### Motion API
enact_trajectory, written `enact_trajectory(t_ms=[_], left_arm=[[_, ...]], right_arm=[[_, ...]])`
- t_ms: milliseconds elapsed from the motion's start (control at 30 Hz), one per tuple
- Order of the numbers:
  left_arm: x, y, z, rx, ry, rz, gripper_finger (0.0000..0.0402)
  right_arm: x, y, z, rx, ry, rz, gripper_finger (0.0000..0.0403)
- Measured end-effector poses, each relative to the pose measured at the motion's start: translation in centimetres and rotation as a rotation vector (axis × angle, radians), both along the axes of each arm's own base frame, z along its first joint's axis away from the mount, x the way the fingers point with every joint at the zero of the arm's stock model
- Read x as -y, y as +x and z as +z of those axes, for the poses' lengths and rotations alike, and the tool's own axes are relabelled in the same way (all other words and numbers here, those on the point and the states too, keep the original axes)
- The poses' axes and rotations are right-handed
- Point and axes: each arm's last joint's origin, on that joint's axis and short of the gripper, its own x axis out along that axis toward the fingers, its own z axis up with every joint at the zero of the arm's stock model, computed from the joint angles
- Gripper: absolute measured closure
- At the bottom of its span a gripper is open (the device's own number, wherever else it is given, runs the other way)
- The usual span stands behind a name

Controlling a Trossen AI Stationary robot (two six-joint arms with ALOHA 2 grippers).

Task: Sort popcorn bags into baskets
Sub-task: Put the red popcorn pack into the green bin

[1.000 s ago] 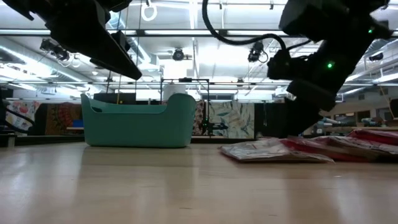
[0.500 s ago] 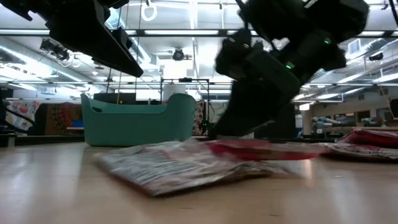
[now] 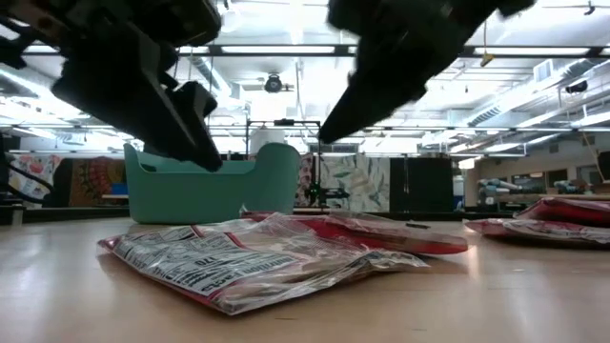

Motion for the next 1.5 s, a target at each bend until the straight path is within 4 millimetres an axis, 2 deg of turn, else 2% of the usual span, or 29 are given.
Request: enact_trajectory(t_ms=[167, 400, 567, 867, 1000, 1300, 1500], left_arm=[[1.1, 2.1, -0.5, -0.038, 0.041, -0.066, 0.0218], [0.8, 4.5, -1.4, -0.090, -0.024, -0.117, 0.0219], [0.2, 5.1, -2.4, -0.122, -0.057, -0.149, 0.0219], [0.0, 5.2, -3.5, -0.128, 0.067, -0.250, 0.0226], [0.2, 5.2, -4.0, -0.141, 0.096, -0.266, 0.0259], [0.3, 4.5, -3.2, -0.152, 0.121, -0.288, 0.0388], [-0.3, 3.4, -0.9, -0.182, 0.096, -0.255, 0.0393]], right_arm=[[-0.4, -2.3, 1.8, -0.023, -0.087, -0.076, 0.0221], [-0.4, -4.4, 1.5, -0.018, -0.081, -0.114, 0.0221], [-0.1, -5.1, 0.4, -0.038, -0.077, -0.137, 0.0221], [-0.1, -5.1, -0.1, -0.040, -0.067, -0.149, 0.0221], [-0.1, -5.1, -0.1, -0.042, -0.066, -0.146, 0.0221], [-0.3, -5.2, -0.1, -0.044, -0.061, -0.143, 0.0221], [-0.5, -5.3, -0.1, -0.050, -0.065, -0.135, 0.0221]])
